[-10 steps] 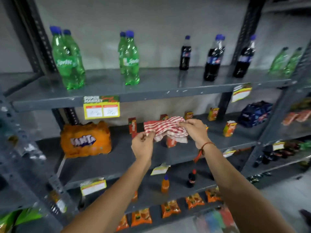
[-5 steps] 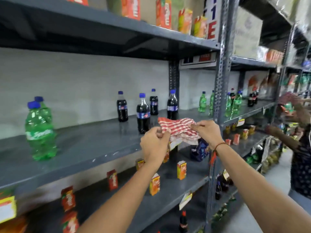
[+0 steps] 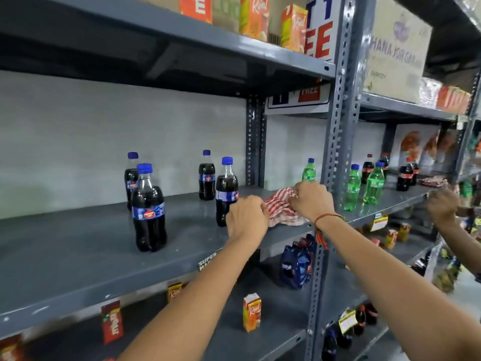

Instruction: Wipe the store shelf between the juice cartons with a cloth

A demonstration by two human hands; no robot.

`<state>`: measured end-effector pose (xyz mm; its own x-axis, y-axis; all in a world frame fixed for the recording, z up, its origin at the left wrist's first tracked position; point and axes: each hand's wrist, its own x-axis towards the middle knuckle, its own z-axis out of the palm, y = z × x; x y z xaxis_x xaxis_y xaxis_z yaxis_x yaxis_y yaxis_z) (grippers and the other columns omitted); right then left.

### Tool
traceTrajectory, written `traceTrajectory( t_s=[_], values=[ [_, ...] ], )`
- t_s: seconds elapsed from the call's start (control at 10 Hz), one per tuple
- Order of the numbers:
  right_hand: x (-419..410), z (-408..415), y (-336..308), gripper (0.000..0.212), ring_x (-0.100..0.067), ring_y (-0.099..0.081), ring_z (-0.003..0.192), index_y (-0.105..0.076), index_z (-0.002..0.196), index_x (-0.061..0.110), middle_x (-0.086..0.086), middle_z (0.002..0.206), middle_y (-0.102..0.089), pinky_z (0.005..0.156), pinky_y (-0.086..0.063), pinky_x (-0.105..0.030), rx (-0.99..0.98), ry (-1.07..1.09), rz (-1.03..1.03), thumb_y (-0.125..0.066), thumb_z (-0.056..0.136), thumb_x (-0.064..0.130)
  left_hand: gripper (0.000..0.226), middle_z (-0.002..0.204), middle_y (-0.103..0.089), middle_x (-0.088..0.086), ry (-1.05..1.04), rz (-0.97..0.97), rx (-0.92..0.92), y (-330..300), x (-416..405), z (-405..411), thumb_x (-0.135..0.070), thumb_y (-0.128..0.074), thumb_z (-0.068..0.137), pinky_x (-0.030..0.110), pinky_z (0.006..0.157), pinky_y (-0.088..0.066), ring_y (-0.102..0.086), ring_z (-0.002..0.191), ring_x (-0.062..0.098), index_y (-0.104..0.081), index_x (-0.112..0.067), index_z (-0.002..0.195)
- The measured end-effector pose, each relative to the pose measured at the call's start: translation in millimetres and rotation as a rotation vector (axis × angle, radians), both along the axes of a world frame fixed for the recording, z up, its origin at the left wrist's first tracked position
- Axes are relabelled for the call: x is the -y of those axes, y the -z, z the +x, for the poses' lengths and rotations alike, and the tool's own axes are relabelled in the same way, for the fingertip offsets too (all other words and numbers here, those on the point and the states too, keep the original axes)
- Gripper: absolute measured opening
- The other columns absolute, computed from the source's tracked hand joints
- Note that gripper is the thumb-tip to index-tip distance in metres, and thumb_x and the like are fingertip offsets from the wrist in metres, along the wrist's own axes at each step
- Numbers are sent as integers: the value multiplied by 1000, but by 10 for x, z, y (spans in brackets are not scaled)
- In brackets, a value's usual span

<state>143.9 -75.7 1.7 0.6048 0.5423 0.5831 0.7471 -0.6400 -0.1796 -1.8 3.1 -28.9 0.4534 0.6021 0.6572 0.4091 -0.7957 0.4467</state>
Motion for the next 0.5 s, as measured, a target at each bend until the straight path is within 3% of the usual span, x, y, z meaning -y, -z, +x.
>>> traceTrajectory(
  t_s=[0.1, 0.2, 0.4, 0.5],
  values=[
    [-161, 138, 101, 18, -39, -66, 91, -67, 92, 6, -17, 94, -69, 70, -53, -40, 76, 24, -140, -62, 83, 21, 16, 91, -69, 8, -39, 89, -116, 27, -72, 157, -22, -55, 89, 38, 65, -51, -63, 88, 29, -70, -17, 91],
    [-245, 255, 184, 19, -37, -67, 93, -68, 95, 3, -16, 97, -70, 69, -53, -40, 77, 41, -201, -60, 84, 17, 16, 89, -69, 8, -56, 139, -205, 5, -117, 216, -21, -55, 90, 37, 61, -51, -63, 86, 29, -69, -15, 91],
    [-177, 249, 143, 21, -37, -66, 92, -68, 94, 6, -15, 97, -70, 70, -52, -40, 112, 30, -219, -58, 86, 23, 20, 88, -68, 10, -43, 187, -263, -15, -81, 94, -28, -55, 90, 36, 59, -45, -63, 84, 31, -67, -13, 97],
    [-52, 118, 141, 22, -38, -64, 93, -66, 98, 8, -14, 98, -68, 69, -52, -41, 190, -1, -109, -57, 85, 23, 26, 92, -68, 11, -32, 213, -238, -14, 46, -57, -36, -53, 90, 39, 63, -46, -62, 87, 34, -64, -15, 101]
  ],
)
